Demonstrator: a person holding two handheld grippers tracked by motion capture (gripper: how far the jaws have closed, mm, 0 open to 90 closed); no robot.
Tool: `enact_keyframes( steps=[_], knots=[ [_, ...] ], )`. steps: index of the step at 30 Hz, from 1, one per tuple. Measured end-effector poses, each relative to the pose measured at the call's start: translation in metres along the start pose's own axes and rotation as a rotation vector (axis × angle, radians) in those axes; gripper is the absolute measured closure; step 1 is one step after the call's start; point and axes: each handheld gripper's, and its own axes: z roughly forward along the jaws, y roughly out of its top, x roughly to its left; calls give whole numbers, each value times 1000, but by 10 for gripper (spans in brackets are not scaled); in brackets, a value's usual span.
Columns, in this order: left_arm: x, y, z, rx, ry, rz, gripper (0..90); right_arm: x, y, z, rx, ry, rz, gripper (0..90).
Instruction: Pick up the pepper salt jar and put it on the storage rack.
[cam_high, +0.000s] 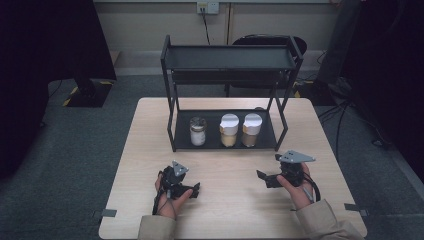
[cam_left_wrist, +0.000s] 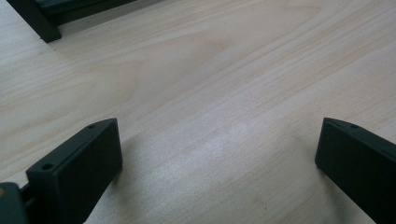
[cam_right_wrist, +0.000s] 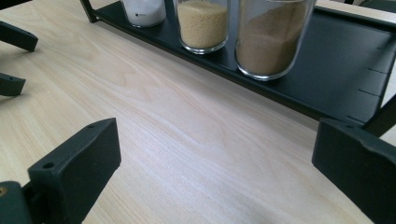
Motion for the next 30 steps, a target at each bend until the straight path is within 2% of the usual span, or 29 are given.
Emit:
enact_keyframes(
  steps=[13, 30],
  knots=[
    [0, 0, 0, 0, 0, 0, 1, -4, -8, -8, 18, -4, -5, 1],
    [0, 0, 0, 0, 0, 0, 1, -13, -23, -19, 48, -8, 18, 2]
  ],
)
